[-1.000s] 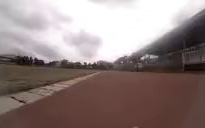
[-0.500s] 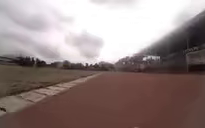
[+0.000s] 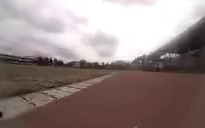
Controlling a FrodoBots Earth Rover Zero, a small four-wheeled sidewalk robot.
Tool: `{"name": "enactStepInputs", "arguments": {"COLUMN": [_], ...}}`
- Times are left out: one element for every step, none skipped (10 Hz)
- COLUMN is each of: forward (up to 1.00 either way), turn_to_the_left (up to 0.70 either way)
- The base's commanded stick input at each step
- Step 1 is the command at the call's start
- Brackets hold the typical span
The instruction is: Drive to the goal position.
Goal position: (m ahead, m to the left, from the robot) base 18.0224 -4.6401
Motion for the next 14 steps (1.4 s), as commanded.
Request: {"name": "enactStepInputs", "arguments": {"forward": [1.0,1.0,1.0,1.0,1.0,1.0,1.0,1.0,1.0,1.0,1.0,1.0,1.0,1.0], "turn_to_the_left": [0.0,0.0,0.0,0.0,0.0,0.0,0.0,0.0,0.0,0.0,0.0,0.0,0.0,0.0]}}
